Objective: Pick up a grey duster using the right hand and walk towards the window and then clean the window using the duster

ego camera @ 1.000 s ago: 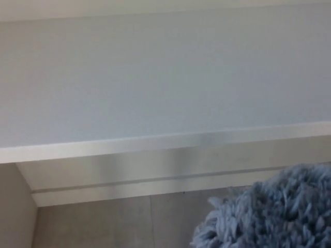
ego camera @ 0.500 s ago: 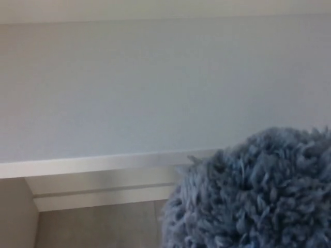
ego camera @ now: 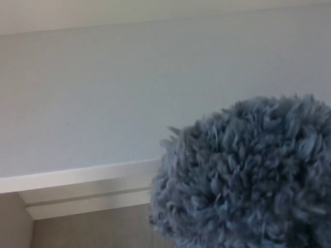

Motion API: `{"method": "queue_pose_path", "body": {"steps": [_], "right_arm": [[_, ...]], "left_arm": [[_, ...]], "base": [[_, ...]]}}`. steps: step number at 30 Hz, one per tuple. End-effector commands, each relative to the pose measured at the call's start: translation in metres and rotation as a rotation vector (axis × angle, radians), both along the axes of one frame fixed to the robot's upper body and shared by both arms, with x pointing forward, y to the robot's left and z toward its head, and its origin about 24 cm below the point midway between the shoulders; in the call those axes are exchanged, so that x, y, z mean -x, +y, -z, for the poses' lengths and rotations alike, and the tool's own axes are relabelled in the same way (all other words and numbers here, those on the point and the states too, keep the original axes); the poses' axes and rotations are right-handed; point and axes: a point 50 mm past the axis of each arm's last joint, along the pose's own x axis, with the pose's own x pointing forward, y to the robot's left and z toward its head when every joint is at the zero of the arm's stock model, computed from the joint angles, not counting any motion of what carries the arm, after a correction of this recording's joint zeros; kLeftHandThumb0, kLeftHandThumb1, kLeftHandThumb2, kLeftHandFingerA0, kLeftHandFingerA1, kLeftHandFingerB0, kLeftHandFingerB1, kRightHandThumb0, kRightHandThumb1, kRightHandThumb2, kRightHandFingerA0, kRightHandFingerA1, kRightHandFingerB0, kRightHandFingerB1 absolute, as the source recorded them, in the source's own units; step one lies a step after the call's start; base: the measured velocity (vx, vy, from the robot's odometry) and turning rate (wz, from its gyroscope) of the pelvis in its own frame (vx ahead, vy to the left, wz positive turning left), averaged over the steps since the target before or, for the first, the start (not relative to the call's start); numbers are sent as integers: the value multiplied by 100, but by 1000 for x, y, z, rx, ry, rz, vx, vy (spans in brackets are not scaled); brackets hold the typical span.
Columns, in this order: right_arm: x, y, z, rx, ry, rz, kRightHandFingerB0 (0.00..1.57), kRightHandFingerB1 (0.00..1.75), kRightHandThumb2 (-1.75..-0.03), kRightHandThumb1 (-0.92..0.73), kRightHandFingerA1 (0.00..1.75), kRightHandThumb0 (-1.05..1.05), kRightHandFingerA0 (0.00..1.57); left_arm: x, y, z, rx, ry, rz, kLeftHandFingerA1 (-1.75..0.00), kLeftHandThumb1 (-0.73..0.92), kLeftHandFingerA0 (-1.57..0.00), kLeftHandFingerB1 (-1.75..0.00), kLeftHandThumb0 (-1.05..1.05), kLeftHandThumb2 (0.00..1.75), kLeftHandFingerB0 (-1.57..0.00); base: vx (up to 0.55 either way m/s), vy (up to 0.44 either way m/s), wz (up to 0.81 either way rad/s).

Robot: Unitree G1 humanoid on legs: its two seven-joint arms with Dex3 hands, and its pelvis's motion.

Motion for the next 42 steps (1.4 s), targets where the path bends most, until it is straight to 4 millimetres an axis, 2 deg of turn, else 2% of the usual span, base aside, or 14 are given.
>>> {"method": "queue_pose_path", "body": {"steps": [1,7,13,14,16,17,20,21,22,29,30,34,37,42], "right_arm": [[-17,-2,-14,53,-31,-1,89,170,-145,-34,175,-23,103],[-49,-9,-39,132,-64,18,87,167,-137,-41,175,-23,98],[-58,-10,-49,150,-63,20,85,169,-144,-37,175,-22,99],[-69,-13,-69,185,-121,6,84,162,-126,-50,175,-24,98],[-71,-14,-72,190,-123,5,84,162,-126,-50,175,-24,98],[-77,-15,-82,190,-133,21,79,157,-108,-59,175,-24,92],[-89,-12,-98,180,-160,41,83,157,-120,-49,175,-20,95],[-91,-11,-102,181,-162,45,102,129,-115,-48,140,-30,120],[-93,-9,-107,184,-176,33,81,160,-123,-47,175,-18,94],[-105,3,-126,166,-179,23,86,163,-127,-44,175,-20,98],[-116,4,-135,178,-213,25,82,175,-139,-36,175,-24,103],[-137,6,-152,210,-227,93,83,174,-140,-37,175,-27,106],[-170,4,-169,390,-313,178,84,165,-122,-53,175,-21,99],[-199,5,-157,639,-383,219,89,152,-124,-46,168,-30,102]], "left_arm": [[-2,10,-8,-66,-28,10,-115,72,-102,-94,-9,74,-88],[1,9,-7,-47,-35,-2,-117,67,-105,-97,-6,82,-91],[2,5,-8,-63,-43,8,-119,66,-106,-102,-5,88,-91],[3,8,-8,-66,-26,0,-113,65,-106,-95,-6,84,-93],[3,8,-8,-67,-24,0,-113,65,-106,-95,-6,84,-93],[2,10,-7,-57,-26,-8,-115,66,-105,-94,-6,84,-91],[0,10,-8,-59,-36,-10,-119,66,-105,-98,-7,86,-89],[0,10,-8,-57,-40,-10,-118,68,-101,-97,-6,82,-89],[0,9,-7,-55,-41,-11,-117,68,-103,-99,-6,82,-90],[1,8,-5,-36,-22,-21,-116,65,-105,-95,-7,87,-91],[1,7,-5,-40,-19,-15,-117,66,-104,-98,-6,86,-91],[3,9,-6,-40,-20,-17,-115,62,-107,-97,-7,90,-93],[3,8,-6,-46,-18,-7,-115,63,-108,-97,-6,89,-92],[4,4,-5,-40,-26,-2,-117,60,-107,-99,-7,95,-92]], "base": [[-24,125,-4],[-2,132,23],[71,-22,11],[0,0,0],[0,0,0],[0,0,0],[0,0,0],[0,0,0],[0,0,0],[0,0,0],[0,0,0],[0,0,0],[0,0,0],[0,0,0]]}}
